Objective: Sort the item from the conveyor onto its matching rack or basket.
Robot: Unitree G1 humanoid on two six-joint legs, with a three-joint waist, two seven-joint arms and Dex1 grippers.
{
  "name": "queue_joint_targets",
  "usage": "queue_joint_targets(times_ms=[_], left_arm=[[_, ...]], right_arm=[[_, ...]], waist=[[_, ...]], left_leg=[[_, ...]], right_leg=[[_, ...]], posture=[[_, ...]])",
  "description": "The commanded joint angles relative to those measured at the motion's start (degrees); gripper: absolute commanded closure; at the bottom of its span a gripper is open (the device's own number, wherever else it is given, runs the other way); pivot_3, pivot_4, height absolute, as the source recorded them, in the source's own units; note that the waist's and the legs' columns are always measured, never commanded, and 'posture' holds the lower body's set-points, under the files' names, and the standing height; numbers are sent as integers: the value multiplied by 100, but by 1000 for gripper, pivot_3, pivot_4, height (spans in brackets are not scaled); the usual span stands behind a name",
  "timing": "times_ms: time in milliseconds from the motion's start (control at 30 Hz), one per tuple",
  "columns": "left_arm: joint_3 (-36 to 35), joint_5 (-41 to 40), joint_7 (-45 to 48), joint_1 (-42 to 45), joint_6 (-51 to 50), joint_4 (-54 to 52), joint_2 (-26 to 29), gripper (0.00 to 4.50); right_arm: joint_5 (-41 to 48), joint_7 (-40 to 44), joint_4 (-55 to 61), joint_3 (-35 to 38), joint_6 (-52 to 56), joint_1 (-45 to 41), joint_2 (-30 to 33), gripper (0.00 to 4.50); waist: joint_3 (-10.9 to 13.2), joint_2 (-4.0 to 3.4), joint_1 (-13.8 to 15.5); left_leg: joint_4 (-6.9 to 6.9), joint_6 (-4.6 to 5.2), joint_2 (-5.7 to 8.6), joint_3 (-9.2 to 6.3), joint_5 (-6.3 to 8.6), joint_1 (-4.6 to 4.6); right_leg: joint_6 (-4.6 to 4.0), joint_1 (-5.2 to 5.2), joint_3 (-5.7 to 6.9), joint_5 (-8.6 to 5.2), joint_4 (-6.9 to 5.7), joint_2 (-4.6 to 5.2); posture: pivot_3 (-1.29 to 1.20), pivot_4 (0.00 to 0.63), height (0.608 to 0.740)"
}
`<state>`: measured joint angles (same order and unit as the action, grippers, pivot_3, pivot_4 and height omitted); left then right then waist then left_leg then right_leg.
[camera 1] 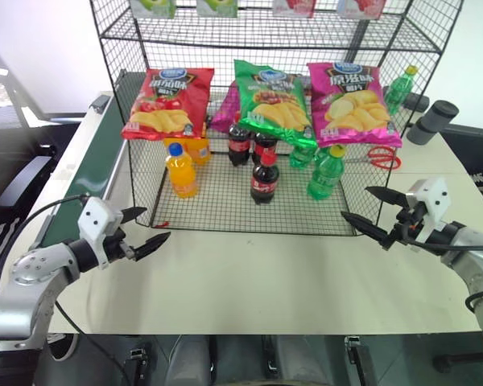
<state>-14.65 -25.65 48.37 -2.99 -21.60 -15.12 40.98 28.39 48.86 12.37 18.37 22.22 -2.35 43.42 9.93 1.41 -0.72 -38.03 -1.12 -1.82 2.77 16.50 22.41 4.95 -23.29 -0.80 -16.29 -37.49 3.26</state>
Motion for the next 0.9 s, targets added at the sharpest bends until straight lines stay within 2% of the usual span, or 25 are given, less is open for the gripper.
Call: queue_joint_targets(times_ms=[33,900], left_arm=[[-197,-26,-3,-25,119,-118,57,0],[-37,159,-142,231,290,153,-59,0]], right_arm=[[75,17,202,62,-8,-79,46,51],[-157,54,-206,-117,-429,-183,-176,51]], waist=[[0,0,0],[0,0,-3]], left_leg=[[0,0,0,0,0,0],[-1,0,-1,0,0,-1]], right_leg=[[0,0,0,0,0,0],[1,0,0,0,-1,-4]], posture=[[0,150,740],[0,150,740]])
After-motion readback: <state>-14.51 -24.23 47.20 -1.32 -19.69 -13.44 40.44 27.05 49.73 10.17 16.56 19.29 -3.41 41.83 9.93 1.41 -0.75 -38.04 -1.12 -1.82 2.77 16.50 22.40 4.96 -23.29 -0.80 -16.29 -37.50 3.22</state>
